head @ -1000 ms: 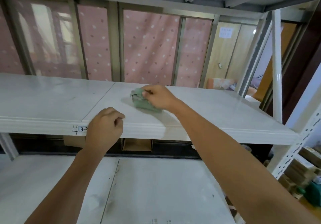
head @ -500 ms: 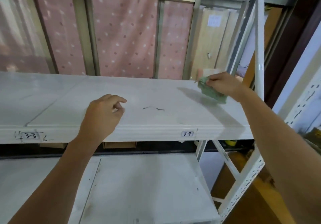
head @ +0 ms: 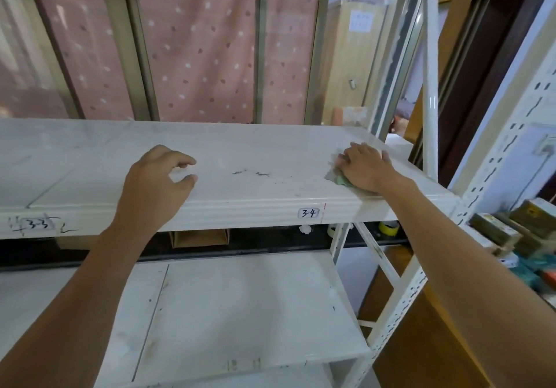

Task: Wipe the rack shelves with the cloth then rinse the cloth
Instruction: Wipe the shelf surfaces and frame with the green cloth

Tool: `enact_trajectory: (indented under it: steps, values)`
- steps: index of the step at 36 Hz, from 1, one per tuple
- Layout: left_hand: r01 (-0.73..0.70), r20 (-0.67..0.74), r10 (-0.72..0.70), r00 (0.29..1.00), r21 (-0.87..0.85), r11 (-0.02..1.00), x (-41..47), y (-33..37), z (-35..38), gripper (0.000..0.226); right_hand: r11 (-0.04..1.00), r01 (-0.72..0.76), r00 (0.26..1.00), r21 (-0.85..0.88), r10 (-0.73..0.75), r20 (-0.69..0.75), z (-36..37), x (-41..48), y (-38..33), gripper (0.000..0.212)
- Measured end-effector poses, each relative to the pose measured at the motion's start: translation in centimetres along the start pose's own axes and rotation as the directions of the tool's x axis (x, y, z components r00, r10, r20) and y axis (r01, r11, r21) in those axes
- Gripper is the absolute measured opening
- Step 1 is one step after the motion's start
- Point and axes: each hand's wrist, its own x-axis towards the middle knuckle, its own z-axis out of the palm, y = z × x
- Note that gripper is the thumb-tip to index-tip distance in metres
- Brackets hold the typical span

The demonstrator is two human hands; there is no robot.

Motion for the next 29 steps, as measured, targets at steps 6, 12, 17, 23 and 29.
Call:
enact_trajectory:
  steps: [6, 12, 17, 23, 29]
  values:
    - [-0.07, -0.077, 0.08, 0.994, 0.127, 0.989, -2.5, -1.4, -1.5, 0.014, 0.998, 0.063, 0.988, 0.026, -0.067, 0.141, -0.7, -3.1, -0.1, 0.057]
    - [-0.162, -0.181, 0.19, 0.965, 0.16, 0.974, -6.2, -3.0, -2.4, 0.026, 0.996, 0.078, 0.987, 0.033, -0.082, 0.141, -0.2, -4.1, -1.7, 0.069]
    - [-0.245, -0.226, 0.282, 0.932, 0.178, 0.953, -7.0, -3.5, -3.0, 0.017, 0.986, 0.149, 0.977, 0.069, -0.158, 0.141, 0.6, -3.8, -6.9, 0.085]
    - [-0.219, -0.296, 0.296, 0.908, 0.266, 0.939, -8.0, -5.2, -4.7, 0.011, 0.955, 0.284, 0.944, 0.091, -0.295, 0.15, 0.9, -3.9, -15.7, 0.069]
    - [-0.214, -0.275, 0.286, 0.918, 0.262, 0.941, -8.2, -5.2, -4.9, 0.009, 0.933, 0.327, 0.911, 0.149, -0.354, 0.212, 0.6, -4.1, -16.8, 0.066]
